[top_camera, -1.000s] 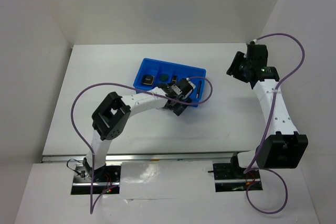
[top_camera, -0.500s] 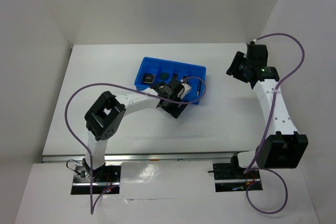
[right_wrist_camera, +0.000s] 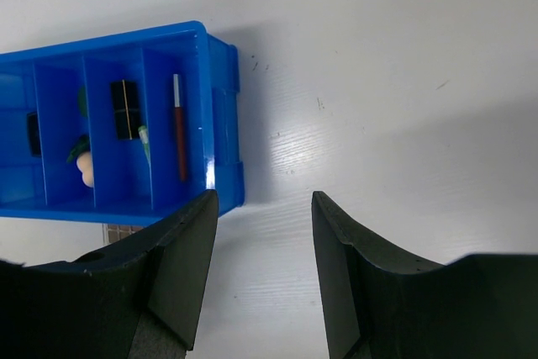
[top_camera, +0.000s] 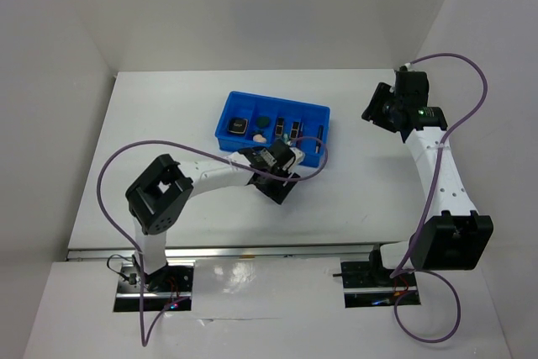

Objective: Organize the makeup

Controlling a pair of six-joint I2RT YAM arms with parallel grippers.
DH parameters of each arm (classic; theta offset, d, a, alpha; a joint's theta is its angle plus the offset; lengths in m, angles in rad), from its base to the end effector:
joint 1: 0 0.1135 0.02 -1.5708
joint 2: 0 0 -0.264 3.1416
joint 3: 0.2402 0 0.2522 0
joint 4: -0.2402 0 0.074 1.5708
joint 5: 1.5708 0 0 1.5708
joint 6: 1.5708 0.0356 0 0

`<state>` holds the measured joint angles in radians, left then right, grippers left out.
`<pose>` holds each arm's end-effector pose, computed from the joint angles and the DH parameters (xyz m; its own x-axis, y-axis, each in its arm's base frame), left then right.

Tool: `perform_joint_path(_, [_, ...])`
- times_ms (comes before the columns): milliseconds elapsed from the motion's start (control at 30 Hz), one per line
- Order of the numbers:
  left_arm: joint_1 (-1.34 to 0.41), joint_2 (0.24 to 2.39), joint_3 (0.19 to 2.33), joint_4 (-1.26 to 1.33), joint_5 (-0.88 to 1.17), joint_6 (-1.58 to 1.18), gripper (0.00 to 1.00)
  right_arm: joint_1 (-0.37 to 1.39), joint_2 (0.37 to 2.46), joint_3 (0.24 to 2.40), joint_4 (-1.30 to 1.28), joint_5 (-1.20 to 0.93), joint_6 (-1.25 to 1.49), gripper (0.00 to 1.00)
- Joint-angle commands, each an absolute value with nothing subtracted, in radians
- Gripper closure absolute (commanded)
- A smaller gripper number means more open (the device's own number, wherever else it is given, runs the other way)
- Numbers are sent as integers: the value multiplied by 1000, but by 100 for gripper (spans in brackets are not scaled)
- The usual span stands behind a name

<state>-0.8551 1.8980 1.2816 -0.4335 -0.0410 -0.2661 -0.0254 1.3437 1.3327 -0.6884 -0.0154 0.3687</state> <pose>0.2596 -0.2963 0.1758 -0.7438 0.4551 -0.4895 0.5649 0.8195 -0.0966 0.2900 -0.0068 0.3575 -0.5954 0.3756 -0.7102 0.2446 0.9268 0.2850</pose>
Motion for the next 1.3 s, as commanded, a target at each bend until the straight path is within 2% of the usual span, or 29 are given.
perform_joint_path(0, [-857, 1833, 1333, -430, -101, -346, 21, -32, 1336, 1341, -658, -32, 356, 44])
perform_joint_path(167, [-857, 1868, 1440, -472, -250, -569, 30, -32, 1336, 1341, -658, -23, 356, 44])
perform_joint_path(300, [-838, 1920, 1500, -488, -307, -712, 40, -32, 1336, 1341, -667, -23, 356, 44])
perform_joint_path(333, [-838, 1966, 1521, -503, -307, -732, 44, -32, 1336, 1341, -667, -23, 356, 44])
perform_joint_path(400, [-838, 2018, 1604, -605, -365, -842, 58, -32, 1336, 1341, -667, -23, 356, 44])
perform_joint_path(467, [-827, 2078, 1666, -673, -390, -963, 63, -32, 1327, 1351, -676, -23, 345, 44])
perform_joint_path(667, [-818, 2112, 1678, -703, -379, -1094, 55, -32, 1318, 1351, -676, -12, 345, 44])
perform_joint_path(767, [-818, 2121, 1655, -703, -356, -1115, 46, -32, 1318, 1351, -676, -12, 345, 44])
perform_joint_path(1033, [-808, 2132, 1583, -756, -334, -1157, 46, -32, 1318, 1342, -676, -21, 345, 44])
perform_joint_path(1267, [-808, 2040, 1470, -833, -393, -1175, 47, -32, 1318, 1333, -666, -21, 345, 44])
